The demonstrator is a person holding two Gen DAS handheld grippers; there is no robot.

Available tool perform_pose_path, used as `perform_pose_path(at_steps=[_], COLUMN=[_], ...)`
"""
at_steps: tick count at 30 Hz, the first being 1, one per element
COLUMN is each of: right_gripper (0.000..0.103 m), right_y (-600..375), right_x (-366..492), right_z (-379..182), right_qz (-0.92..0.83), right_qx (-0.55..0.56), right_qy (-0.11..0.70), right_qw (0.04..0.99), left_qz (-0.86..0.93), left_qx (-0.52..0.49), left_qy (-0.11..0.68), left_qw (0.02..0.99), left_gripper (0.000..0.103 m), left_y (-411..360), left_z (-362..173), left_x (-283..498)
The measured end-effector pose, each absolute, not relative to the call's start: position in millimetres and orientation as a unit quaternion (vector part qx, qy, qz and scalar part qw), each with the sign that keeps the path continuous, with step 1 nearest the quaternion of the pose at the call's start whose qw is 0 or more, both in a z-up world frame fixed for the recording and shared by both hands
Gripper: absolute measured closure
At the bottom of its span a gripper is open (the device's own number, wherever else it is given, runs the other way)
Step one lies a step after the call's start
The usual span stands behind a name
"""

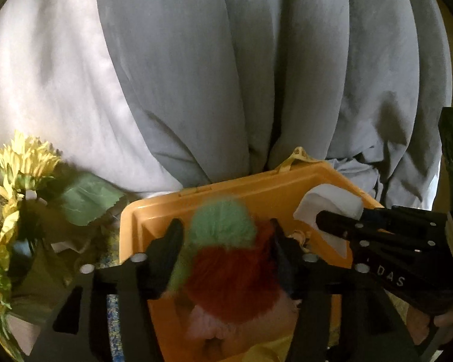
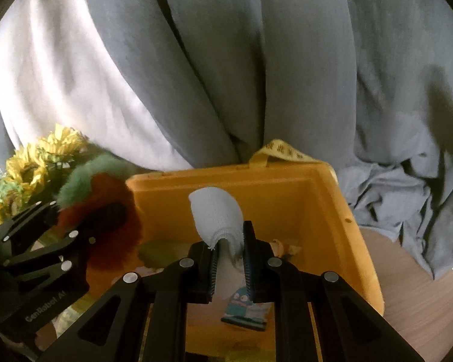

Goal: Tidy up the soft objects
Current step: 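Open both tools to drop the pompom and white cloth into the crate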

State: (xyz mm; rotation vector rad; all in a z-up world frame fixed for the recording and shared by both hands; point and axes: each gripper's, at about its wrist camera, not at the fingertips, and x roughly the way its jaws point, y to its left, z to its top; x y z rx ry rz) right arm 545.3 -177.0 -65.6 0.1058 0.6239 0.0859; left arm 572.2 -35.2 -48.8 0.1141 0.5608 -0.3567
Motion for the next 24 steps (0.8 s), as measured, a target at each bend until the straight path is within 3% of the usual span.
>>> perform_pose_path(at_steps=[1, 3, 9, 24], right_gripper=[0.071, 0.05, 0.042, 0.042], right_y=[-178, -181, -185, -175], right_x=[547, 549, 548, 492], right_z=[-67, -69, -69, -34], right_qz=[0.041, 0.028, 0.002, -0.013], right_qx=[0.054, 0.057, 0.056, 0.042], right_qy=[0.31, 0.312, 0.312, 0.254], right_qw=[0.948, 0.948, 0.949, 0.966], left_qz=[-0.173, -0.168, -0.155, -0.128], left_qx=[0.057, 0.057, 0.06, 0.073], left_qy=[0.275, 0.276, 0.267, 0.208], left_qw=[0.944, 0.945, 0.949, 0.967], left_gripper=[0.041, 0.037, 0.031, 0.027], left_y=[-34, -33, -31, -18], left_z=[-49, -50, -45, -7], left_x=[573, 574, 565, 504])
